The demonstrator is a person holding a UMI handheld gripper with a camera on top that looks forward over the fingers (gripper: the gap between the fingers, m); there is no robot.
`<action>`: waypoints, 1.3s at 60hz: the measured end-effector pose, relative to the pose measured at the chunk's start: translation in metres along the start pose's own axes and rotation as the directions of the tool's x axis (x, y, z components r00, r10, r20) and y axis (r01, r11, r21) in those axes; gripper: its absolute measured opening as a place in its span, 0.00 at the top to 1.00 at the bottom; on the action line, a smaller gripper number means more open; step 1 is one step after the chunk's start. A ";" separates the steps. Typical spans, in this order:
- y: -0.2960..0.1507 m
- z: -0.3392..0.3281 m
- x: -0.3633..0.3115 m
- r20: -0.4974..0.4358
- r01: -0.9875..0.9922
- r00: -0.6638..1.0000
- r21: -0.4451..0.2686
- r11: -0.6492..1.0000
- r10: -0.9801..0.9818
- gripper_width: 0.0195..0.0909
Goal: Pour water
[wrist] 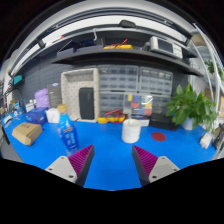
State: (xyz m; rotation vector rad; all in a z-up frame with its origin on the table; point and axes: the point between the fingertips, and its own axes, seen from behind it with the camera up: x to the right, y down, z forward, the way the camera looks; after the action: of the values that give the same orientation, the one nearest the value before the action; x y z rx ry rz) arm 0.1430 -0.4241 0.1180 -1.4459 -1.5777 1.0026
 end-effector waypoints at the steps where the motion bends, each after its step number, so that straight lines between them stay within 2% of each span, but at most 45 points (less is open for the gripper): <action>1: 0.005 0.000 -0.011 0.012 -0.004 1.000 -0.006 1.000 0.005 0.19; 9: 0.030 0.001 -0.075 0.092 -0.022 0.995 -0.029 0.999 0.024 0.18; 18: 0.032 0.020 -0.124 0.151 -0.005 0.989 -0.023 1.000 0.009 0.18; 37: 0.004 0.092 -0.151 0.109 -0.006 0.994 0.044 0.999 0.001 0.19; 44: -0.005 0.116 -0.158 0.109 -0.009 0.994 0.091 0.996 -0.001 0.30; 45: -0.005 0.119 -0.159 0.113 -0.007 0.994 0.093 0.996 -0.004 0.33; 47: -0.005 0.124 -0.161 0.114 0.000 0.993 0.100 0.995 -0.011 0.47; 48: -0.006 0.126 -0.160 0.107 0.006 0.994 0.110 0.994 -0.018 0.51; 54: -0.012 0.130 -0.162 0.099 0.041 0.993 0.152 0.988 -0.057 0.59; 57: -0.010 0.130 -0.162 0.095 0.047 0.993 0.166 0.985 -0.063 0.67; 58: -0.010 0.130 -0.162 0.093 0.047 0.994 0.168 0.985 -0.063 0.68; 59: -0.011 0.130 -0.161 0.092 0.045 0.994 0.170 0.984 -0.062 0.64; 60: -0.011 0.130 -0.161 0.091 0.044 0.994 0.171 0.984 -0.060 0.73; 70: -0.009 0.130 -0.161 0.102 0.021 0.994 0.144 0.989 -0.036 0.73; 78: -0.015 0.140 -0.155 0.143 -0.104 0.986 0.088 0.991 0.091 0.73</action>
State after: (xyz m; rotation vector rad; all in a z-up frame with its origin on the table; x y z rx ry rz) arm 0.0203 -0.5877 0.0717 -1.4250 -1.5460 1.2432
